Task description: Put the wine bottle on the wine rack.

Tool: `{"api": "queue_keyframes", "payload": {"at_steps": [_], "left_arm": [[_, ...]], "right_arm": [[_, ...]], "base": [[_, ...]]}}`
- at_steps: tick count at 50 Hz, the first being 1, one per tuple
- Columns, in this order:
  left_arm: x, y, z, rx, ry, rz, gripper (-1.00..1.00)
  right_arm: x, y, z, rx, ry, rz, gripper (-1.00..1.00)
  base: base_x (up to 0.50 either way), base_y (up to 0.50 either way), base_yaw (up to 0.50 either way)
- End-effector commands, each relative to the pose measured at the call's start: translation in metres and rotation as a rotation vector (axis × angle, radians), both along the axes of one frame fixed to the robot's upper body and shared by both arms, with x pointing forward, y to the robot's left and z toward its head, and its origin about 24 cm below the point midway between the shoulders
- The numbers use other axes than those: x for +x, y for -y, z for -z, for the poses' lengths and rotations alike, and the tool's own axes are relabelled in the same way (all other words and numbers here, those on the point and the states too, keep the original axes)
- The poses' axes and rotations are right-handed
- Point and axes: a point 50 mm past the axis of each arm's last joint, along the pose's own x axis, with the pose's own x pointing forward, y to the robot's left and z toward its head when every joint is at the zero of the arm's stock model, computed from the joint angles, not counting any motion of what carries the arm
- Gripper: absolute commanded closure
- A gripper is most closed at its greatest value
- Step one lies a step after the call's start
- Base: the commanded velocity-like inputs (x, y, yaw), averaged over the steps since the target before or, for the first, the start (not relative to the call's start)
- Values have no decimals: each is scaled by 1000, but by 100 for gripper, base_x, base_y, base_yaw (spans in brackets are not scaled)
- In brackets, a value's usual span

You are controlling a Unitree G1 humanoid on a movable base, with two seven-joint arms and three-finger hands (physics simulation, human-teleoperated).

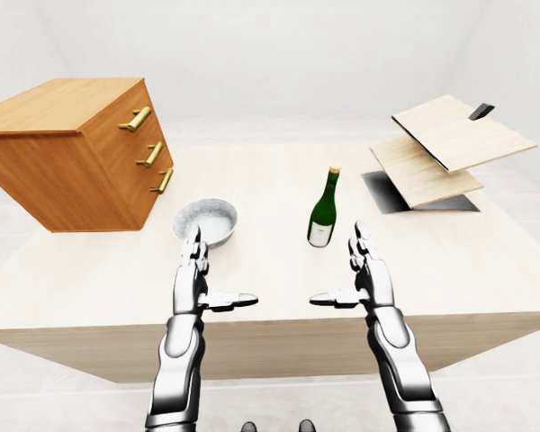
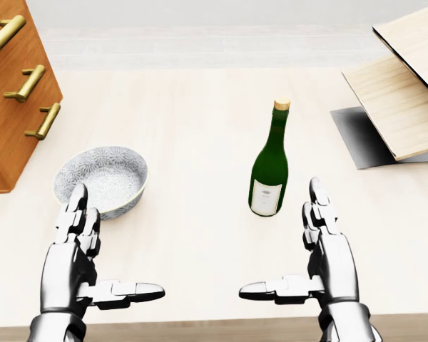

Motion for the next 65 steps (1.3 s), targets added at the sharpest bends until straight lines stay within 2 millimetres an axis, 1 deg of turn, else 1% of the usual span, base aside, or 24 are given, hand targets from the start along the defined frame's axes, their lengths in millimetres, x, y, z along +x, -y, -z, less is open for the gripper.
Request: {"api": "queue_keyframes", "payload": {"at_steps": [1,6,12,13,16,17,18,19,26,28,29,36,40,45,54,58,65], "left_arm": [[2,-2,-5,35,-22,14,-100],[-1,-6,-17,24,29,-2,-100],[-6,-10,-25,23,60,-31,-100],[-6,-10,-24,47,56,-32,-100],[-8,-9,-29,37,80,-24,-100],[-10,-10,-33,40,92,-25,-100],[-12,-10,-40,42,123,-29,-100],[-12,-10,-40,42,124,-29,-100],[-21,-11,-64,50,228,-30,-100],[-21,-11,-67,49,240,-30,-100],[-24,-11,-75,56,275,-36,-100],[-30,-13,-87,61,331,-43,-100],[-30,-12,-88,59,334,-41,-100],[-28,-14,-86,56,328,-47,-100],[-24,-13,-79,53,293,-46,-100],[-23,-13,-71,43,262,-51,-100],[-23,-14,-72,41,265,-52,-100]], "right_arm": [[2,4,-4,13,19,-6,-100],[-3,4,-12,10,32,-4,-100],[-8,2,-17,-6,42,-8,-100],[-8,3,-18,-4,42,-8,-100],[-8,4,-23,-1,54,-4,-100],[-8,4,-28,2,77,-3,-100],[-9,5,-31,4,90,-2,-100],[-9,5,-31,4,91,-2,-100],[-12,6,-49,4,165,-3,-100],[-13,6,-50,4,171,-2,-100],[-14,6,-54,10,189,-5,-100],[-17,7,-63,22,232,-1,-100],[-18,6,-70,28,262,-9,-100],[-18,4,-74,29,279,-22,-100],[-19,3,-75,28,281,-31,-100],[-20,3,-75,31,281,-31,-100],[-21,3,-77,37,292,-34,-100]], "base": [[0,0,0],[0,0,0],[0,0,0],[0,0,0],[0,0,0],[0,0,0],[0,0,0],[0,0,0],[0,0,0],[0,0,0],[0,0,0],[0,0,0],[0,0,0],[0,0,0],[0,-48,0],[0,-50,0],[0,-50,0]]}}
